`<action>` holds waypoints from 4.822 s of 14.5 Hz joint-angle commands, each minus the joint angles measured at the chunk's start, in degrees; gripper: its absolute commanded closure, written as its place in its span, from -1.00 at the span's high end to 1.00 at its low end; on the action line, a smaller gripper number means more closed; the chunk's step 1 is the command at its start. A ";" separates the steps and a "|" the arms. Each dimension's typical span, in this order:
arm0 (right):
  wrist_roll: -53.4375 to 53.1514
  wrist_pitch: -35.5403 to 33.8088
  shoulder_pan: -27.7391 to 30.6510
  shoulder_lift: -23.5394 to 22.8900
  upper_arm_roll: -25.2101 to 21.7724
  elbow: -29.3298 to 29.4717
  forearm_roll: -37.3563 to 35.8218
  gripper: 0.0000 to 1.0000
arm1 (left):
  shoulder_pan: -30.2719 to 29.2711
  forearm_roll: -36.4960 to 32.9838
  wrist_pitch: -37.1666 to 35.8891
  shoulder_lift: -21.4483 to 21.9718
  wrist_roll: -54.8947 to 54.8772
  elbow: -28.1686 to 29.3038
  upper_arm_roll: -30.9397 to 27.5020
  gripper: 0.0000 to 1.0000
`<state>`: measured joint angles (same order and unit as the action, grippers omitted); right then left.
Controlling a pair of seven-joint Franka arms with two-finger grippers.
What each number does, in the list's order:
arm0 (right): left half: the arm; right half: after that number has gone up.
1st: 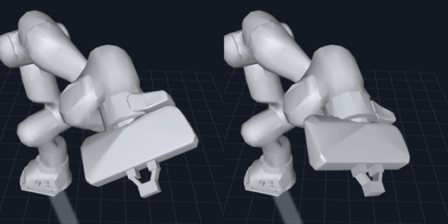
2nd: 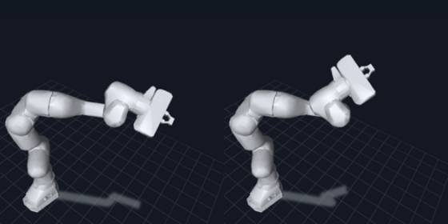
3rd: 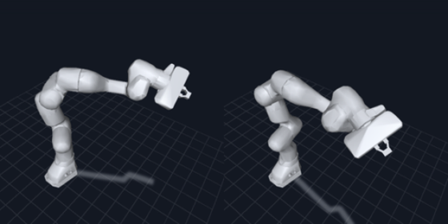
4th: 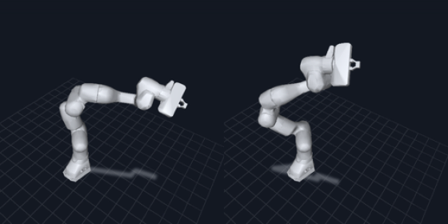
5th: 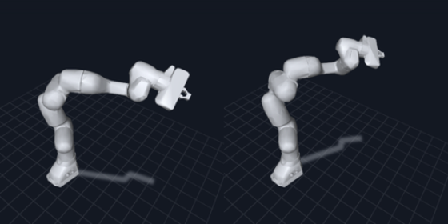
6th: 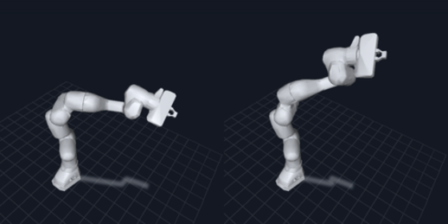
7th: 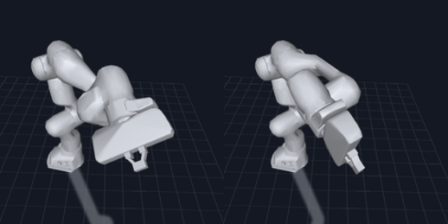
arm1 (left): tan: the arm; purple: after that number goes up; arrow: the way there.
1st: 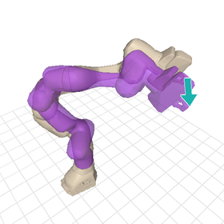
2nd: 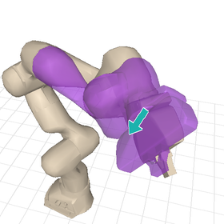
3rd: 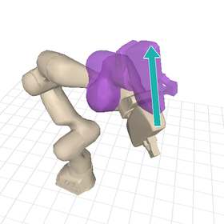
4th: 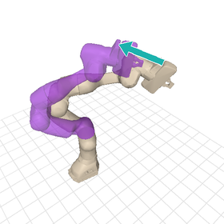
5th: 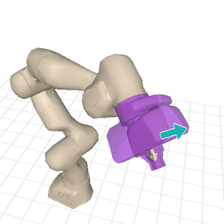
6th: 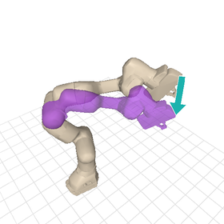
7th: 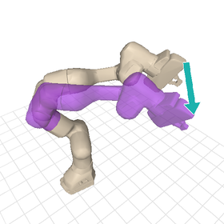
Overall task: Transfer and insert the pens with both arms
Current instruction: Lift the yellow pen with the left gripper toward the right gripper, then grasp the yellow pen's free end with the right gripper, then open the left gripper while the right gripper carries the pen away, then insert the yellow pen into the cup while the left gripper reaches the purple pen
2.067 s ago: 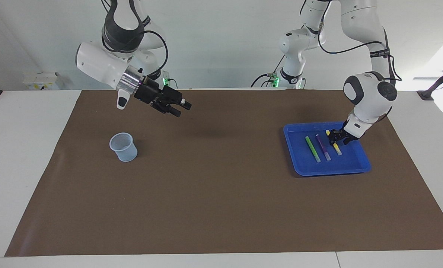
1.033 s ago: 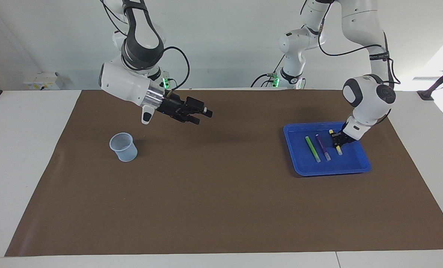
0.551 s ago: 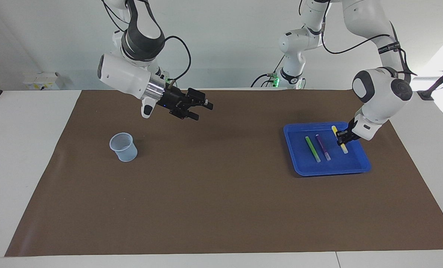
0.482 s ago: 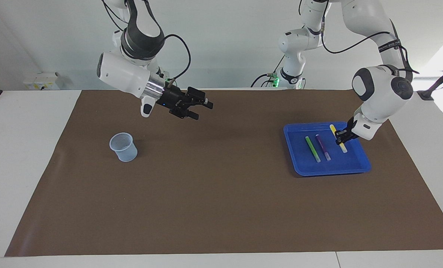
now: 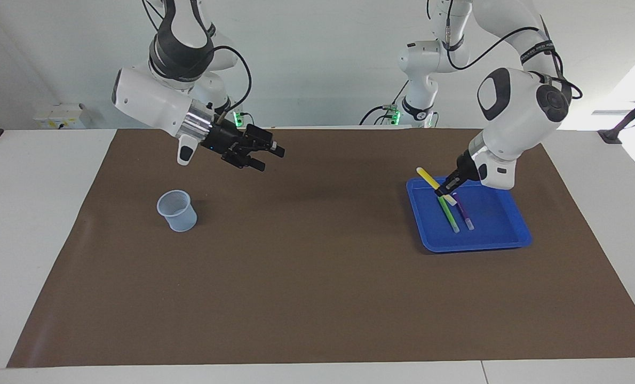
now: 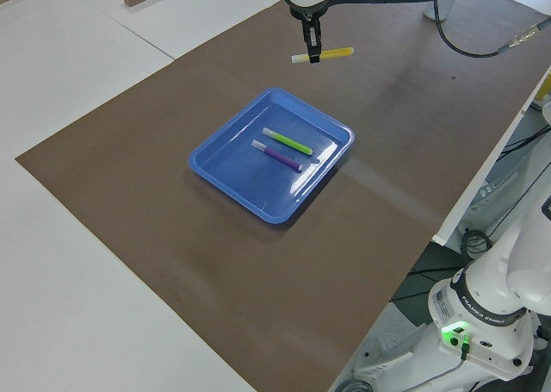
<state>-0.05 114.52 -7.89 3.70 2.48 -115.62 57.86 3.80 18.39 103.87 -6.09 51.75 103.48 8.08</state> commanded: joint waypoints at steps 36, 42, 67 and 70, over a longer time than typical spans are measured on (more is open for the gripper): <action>-9.36 24.17 -15.93 -1.59 0.77 -0.31 -2.14 -0.54 | 15.36 34.17 20.67 6.44 43.08 11.39 1.24 -1.00; -9.89 23.65 -15.57 -1.41 0.77 -0.75 -2.14 -1.00 | 15.98 34.17 21.28 6.53 43.08 11.48 1.15 -1.00; 28.43 -2.99 12.99 -2.11 0.25 4.97 -53.73 -1.00 | -9.57 -5.88 8.80 5.65 -39.20 13.68 0.53 1.00; 29.05 0.51 13.87 -2.99 0.25 1.91 -53.73 -1.00 | -11.18 -13.87 13.27 2.67 -49.45 13.76 0.53 0.98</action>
<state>27.91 111.94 4.99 0.95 1.89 -111.32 5.17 -7.38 9.53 113.65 -1.78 7.47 116.60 8.21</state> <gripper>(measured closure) 0.811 0.000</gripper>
